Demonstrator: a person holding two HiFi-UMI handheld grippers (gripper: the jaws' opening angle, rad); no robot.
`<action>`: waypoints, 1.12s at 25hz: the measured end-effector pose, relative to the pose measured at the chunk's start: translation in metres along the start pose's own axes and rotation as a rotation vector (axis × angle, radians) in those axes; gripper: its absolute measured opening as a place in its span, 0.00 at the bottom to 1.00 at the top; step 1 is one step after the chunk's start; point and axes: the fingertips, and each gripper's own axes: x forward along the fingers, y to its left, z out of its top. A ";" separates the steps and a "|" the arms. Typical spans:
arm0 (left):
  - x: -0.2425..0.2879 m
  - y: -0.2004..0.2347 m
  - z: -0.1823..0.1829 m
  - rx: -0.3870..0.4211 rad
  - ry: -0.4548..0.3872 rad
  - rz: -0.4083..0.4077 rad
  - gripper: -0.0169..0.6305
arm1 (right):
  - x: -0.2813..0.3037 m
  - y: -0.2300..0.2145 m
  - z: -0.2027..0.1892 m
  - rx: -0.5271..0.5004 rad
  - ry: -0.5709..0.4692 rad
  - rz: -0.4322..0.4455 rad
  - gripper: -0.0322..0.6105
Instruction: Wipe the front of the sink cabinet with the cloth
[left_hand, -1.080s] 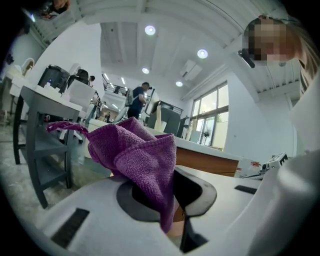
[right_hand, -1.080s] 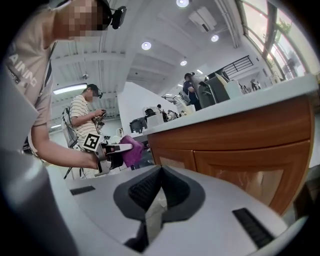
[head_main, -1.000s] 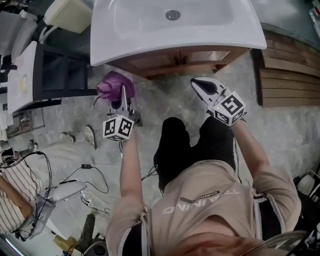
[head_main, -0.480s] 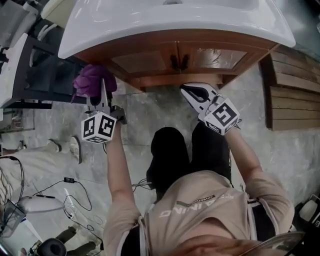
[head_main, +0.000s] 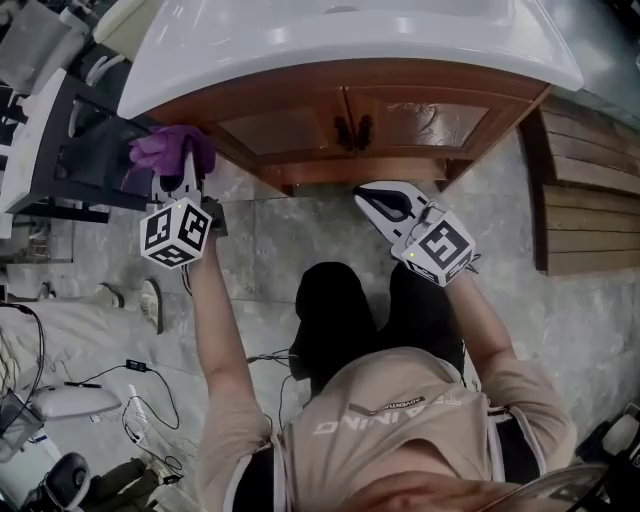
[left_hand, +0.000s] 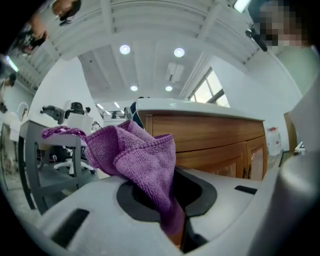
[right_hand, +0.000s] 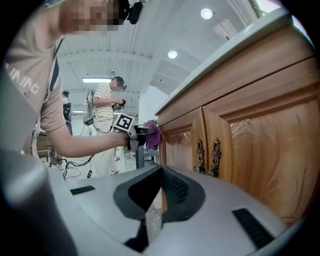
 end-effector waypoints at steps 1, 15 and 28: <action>0.005 0.000 0.001 0.034 0.005 0.012 0.11 | -0.002 -0.001 -0.001 0.002 -0.007 -0.005 0.07; 0.022 -0.078 0.009 0.008 -0.042 -0.035 0.11 | -0.052 -0.010 -0.018 0.034 -0.028 -0.078 0.07; 0.038 -0.244 0.013 0.042 -0.050 -0.290 0.11 | -0.117 -0.033 -0.029 0.058 -0.056 -0.206 0.07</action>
